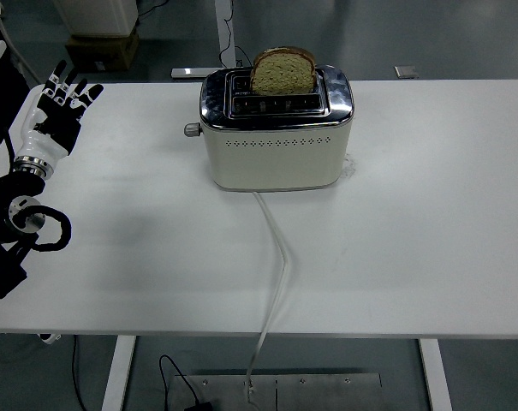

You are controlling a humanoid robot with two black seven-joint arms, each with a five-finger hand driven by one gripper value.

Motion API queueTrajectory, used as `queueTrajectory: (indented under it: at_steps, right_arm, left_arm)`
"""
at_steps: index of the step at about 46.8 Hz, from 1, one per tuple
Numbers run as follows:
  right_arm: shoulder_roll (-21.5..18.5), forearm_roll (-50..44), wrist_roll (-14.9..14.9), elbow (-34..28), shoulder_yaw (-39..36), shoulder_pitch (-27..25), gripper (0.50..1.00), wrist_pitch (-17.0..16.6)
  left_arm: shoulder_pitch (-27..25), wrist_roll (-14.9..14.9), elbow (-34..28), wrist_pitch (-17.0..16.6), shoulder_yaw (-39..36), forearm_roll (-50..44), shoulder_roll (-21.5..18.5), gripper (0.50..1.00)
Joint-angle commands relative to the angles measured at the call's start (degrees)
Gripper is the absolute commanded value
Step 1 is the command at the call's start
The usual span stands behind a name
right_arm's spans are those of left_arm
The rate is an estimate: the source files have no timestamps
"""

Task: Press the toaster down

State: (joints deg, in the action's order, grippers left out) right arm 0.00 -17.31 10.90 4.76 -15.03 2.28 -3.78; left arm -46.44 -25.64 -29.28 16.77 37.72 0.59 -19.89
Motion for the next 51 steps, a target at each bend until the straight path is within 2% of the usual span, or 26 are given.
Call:
queueTrajectory:
  at_steps: [1,10,21,25,31,39,51]
  right_arm:
    - [0.0,0.0,0.0,0.0,0.0,0.0,0.998,0.0]
    - [0.0,0.0,0.0,0.0,0.0,0.0,0.998,0.0]
    - [0.0,0.0,0.0,0.0,0.0,0.0,0.998,0.0]
    - [0.0,0.0,0.0,0.1,0.0,0.0,0.998,0.0]
    - [0.0,0.0,0.0,0.0,0.0,0.0,0.998,0.0]
    - [0.0,0.0,0.0,0.0,0.0,0.0,0.998,0.0]
    - [0.0,0.0,0.0,0.1,0.0,0.0,0.998,0.0]
  left_arm:
    - [0.0,0.0,-2.3,-0.1,-0.5,2.7,-1.3,1.000]
    - [0.2,0.0,-3.3,0.0,-0.8,8.5,-1.8,1.000]
    - [0.1,0.0,-3.3,0.0,-4.8,12.2,-2.4,1.000]
    - [0.2,0.0,-3.4,0.0,-5.3,13.3,-4.6,1.000]
    - [-0.3,0.0,-4.1,0.2,-6.2,16.3,-5.7,1.000]
    - [-0.4,0.0,-8.2,0.0,-6.3,21.9,-9.3,1.000]
    - [-0.4,0.0,-9.9,0.2,-6.5,30.6,-11.0,1.000]
